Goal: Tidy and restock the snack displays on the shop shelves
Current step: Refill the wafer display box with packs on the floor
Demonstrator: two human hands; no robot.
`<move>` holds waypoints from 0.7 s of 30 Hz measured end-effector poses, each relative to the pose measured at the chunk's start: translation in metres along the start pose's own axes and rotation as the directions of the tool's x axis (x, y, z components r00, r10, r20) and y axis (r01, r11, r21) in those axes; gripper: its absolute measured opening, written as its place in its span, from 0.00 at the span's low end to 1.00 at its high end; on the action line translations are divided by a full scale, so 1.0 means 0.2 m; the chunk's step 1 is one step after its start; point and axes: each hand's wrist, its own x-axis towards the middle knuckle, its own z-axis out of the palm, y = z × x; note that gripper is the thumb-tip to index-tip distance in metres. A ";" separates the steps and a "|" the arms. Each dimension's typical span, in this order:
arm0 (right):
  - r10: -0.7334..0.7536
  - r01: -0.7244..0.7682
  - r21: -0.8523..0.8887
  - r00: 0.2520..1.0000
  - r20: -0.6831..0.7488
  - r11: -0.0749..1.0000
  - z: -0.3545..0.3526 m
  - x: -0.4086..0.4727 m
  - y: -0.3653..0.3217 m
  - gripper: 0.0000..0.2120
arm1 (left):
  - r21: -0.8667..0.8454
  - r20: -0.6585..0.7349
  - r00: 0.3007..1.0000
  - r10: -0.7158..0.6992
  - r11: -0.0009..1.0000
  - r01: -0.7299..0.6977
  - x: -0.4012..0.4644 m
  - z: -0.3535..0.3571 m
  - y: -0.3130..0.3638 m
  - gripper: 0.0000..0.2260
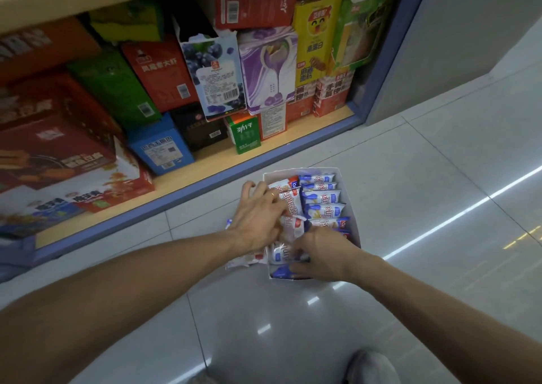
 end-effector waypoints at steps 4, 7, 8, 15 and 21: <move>0.061 -0.060 0.021 0.998 -0.029 0.998 0.01 0.03 0.04 0.11 | 0.015 -0.088 0.990 -0.109 0.994 0.110 0.03 -0.02 -0.06 0.21; 0.059 -0.061 -0.014 0.993 -0.098 0.998 0.02 0.07 0.06 0.09 | 0.010 -0.062 0.993 -0.100 0.995 0.101 0.04 0.00 -0.06 0.21; 0.040 -0.046 -0.047 0.992 -0.119 0.998 0.03 0.09 0.06 0.08 | 0.011 -0.061 0.993 -0.097 0.995 0.098 0.04 0.01 -0.06 0.21; -0.086 0.019 -0.359 0.982 -0.170 0.933 0.13 0.24 -0.03 0.17 | -0.139 -0.129 0.982 -0.138 0.983 0.120 0.04 0.04 -0.04 0.21; 0.027 -0.077 -0.332 0.988 -0.154 0.940 0.15 0.28 -0.07 0.19 | -0.200 -0.149 0.975 -0.162 0.971 0.131 0.04 0.06 -0.10 0.14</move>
